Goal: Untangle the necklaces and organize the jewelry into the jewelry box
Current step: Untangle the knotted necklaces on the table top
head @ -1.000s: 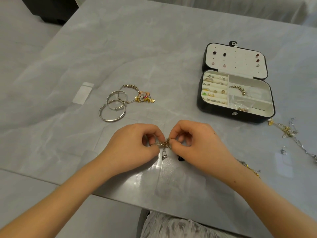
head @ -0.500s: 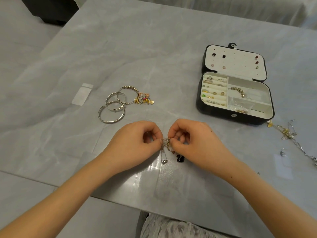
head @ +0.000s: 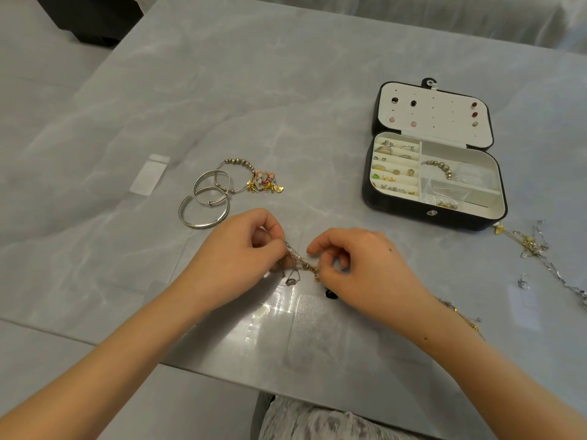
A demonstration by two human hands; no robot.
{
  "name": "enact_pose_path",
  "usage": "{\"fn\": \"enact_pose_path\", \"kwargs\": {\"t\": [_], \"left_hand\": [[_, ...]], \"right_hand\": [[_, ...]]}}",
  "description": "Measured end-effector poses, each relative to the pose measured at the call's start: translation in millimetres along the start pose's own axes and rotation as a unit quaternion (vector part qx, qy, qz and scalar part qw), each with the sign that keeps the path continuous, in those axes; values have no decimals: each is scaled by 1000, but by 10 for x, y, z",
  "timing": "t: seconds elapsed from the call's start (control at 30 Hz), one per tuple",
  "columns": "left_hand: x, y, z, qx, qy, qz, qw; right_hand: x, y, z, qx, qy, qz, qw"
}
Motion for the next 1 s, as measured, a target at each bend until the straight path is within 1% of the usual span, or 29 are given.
{"fn": "enact_pose_path", "kwargs": {"t": [0.17,0.3,0.47,0.6,0.73,0.8,0.93,1.0], "left_hand": [[-36,-3,32,88,28,19,996],[-41,-19,33,137,44,19,989],[-63,-41,6,151,45,10,987],[-45,-70,-30,148,53,-13,988],[-2,-42,-37,125,81,-4,989],[18,-25,-47,95,90,-2,991],[65,-25,-86,-41,83,-23,995],[80,-27,-93,-83,76,-31,993]], "right_hand": [[-41,43,11,13,1,29,1000],[-60,63,21,28,0,40,999],[-93,59,17,41,-20,46,998],[-130,48,24,33,-30,46,998],[-137,70,34,33,-30,52,998],[-147,83,35,28,-29,53,998],[-172,98,16,1,-31,57,998],[-177,100,9,-9,-36,61,997]]}}
Point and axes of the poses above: each hand's wrist, its own x-axis towards the middle knuckle, its own z-axis out of the palm, y = z × x, the point moved 3 cm from there along x, towards the middle knuckle, and after that the axes turned 10 degrees about -y, right-handed, at the moved point
